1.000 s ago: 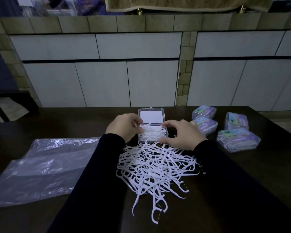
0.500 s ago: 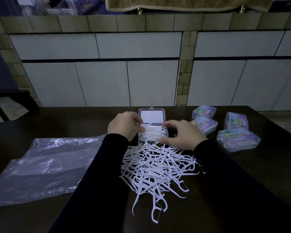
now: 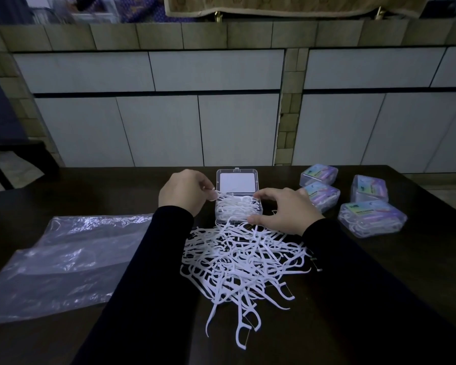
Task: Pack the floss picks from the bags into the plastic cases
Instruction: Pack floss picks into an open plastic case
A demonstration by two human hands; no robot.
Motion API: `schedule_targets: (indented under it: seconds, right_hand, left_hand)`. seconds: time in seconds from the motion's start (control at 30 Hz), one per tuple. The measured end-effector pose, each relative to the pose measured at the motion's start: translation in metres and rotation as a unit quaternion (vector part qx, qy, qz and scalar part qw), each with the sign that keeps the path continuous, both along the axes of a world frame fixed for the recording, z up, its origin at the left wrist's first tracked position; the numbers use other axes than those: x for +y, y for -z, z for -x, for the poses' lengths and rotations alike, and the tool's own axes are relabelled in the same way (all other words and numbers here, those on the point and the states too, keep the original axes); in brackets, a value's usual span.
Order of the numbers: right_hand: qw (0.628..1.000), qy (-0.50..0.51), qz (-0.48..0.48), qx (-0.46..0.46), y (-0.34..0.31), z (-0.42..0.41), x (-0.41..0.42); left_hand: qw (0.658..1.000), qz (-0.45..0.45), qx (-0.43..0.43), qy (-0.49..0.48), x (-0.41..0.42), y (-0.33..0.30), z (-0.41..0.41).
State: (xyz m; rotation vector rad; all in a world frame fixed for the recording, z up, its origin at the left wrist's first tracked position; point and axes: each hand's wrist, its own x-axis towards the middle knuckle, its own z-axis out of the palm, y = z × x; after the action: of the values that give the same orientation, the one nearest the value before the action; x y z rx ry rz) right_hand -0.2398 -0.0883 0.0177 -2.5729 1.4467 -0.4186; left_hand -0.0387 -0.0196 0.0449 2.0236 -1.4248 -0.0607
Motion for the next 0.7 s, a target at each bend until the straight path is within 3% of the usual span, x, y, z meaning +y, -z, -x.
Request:
schedule_targets:
  seconds: [0.4, 0.53, 0.7]
  right_hand:
    - [1.000, 0.001, 0.005, -0.009, 0.002, -0.001, -0.001]
    - [1.000, -0.002, -0.001, -0.014, 0.001, 0.000, 0.000]
    - [1.000, -0.005, -0.004, -0.021, 0.001, 0.002, 0.000]
  left_hand:
    - [0.990, -0.039, -0.023, 0.136, -0.009, 0.015, 0.016]
    - [0.993, -0.013, 0.015, 0.120, 0.000, 0.007, 0.000]
    - [0.989, -0.071, 0.001, 0.126, 0.004, 0.009, -0.004]
